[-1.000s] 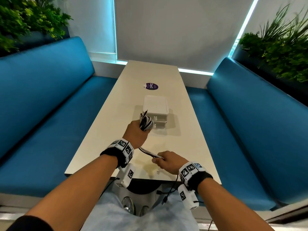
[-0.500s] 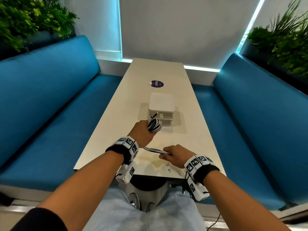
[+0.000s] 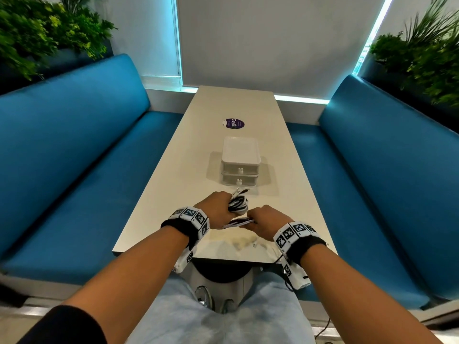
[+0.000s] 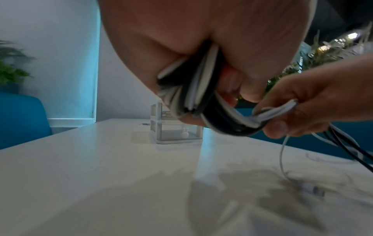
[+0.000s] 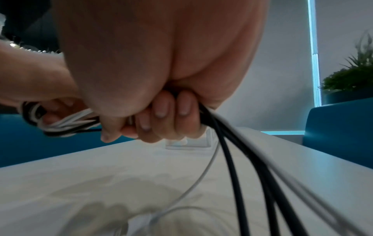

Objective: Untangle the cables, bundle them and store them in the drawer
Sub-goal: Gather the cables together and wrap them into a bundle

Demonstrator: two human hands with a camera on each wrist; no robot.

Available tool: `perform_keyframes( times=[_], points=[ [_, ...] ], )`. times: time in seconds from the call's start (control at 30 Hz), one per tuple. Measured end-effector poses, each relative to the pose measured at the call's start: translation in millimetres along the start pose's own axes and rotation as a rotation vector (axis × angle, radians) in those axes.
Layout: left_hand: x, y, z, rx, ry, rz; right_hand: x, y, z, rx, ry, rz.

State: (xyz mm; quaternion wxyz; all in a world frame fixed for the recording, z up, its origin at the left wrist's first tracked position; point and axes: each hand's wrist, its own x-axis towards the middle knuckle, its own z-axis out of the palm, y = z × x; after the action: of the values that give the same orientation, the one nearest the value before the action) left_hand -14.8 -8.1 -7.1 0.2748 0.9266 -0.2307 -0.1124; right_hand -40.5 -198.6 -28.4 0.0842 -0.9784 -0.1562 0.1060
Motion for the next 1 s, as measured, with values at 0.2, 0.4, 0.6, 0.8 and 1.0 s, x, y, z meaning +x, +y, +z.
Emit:
perform_keyframes(
  times=[0.2, 0.4, 0.6, 0.8, 1.0],
  points=[
    [-9.2, 1.2, 13.1, -0.017, 0.012, 0.081, -0.9, -1.5, 2.5, -0.009, 0.021, 0.003],
    [-8.7, 2.9, 16.1, -0.174, 0.07, 0.045, -2.6, 2.5, -7.6, -0.002, -0.001, 0.015],
    [-11.7, 11.2, 16.4, -0.158, -0.025, -0.025, -5.8, -3.5, -16.6, 0.026, -0.041, 0.025],
    [-6.5, 17.6, 10.7, 0.145, -0.113, -0.082, -11.7, -10.4, -5.2, 0.179, -0.005, -0.023],
    [-7.2, 24.8, 3.8, 0.447, -0.082, 0.009, -12.8, -10.6, -11.3, 0.264, -0.049, -0.009]
  ],
)
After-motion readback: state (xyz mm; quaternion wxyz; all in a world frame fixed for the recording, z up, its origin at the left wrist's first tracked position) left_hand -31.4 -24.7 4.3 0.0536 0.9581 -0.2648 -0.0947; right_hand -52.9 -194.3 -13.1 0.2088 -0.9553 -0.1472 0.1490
